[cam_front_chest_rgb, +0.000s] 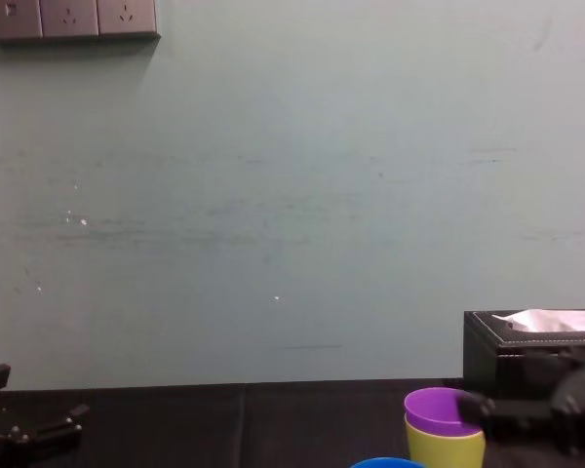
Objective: Stack the three plastic cups sequentially using one hand.
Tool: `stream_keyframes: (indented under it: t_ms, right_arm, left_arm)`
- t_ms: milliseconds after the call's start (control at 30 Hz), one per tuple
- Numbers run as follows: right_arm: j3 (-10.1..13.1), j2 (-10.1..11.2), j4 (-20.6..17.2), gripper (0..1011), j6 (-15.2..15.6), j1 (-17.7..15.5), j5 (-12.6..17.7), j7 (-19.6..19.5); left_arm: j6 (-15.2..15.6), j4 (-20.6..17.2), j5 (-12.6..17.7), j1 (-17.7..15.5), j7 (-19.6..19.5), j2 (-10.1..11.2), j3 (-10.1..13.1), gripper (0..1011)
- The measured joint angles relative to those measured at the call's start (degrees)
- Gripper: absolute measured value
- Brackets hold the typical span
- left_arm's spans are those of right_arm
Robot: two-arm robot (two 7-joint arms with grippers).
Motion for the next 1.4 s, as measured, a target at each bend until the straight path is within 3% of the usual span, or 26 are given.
stream_keyframes:
  t_ms: [300, 500, 700, 1067, 1400]
  right_arm:
    - [0.9, 4.7, -4.7, 1004, 4.7, -7.1, 1.3, 0.2]
    - [-0.5, 5.3, -4.3, 1004, 6.0, -8.3, 2.3, 1.2]
    - [-3.1, 4.5, -2.4, 1004, 6.2, -7.2, 2.5, 1.8]
    - [-7.0, 1.0, 1.7, 1004, 4.9, -2.8, 0.6, 1.2]
    - [-8.9, -1.8, 5.1, 1004, 3.9, -0.2, -0.4, 1.0]
  left_arm:
    - [0.0, 0.0, 0.0, 0.0, 0.0, 0.0, 0.0, 1000]
    - [0.0, 0.0, 0.0, 0.0, 0.0, 0.0, 0.0, 1000]
    - [0.0, 0.0, 0.0, 0.0, 0.0, 0.0, 0.0, 1000]
    - [0.0, 0.0, 0.0, 0.0, 0.0, 0.0, 0.0, 1000]
    - [0.0, 0.0, 0.0, 0.0, 0.0, 0.0, 0.0, 1000]
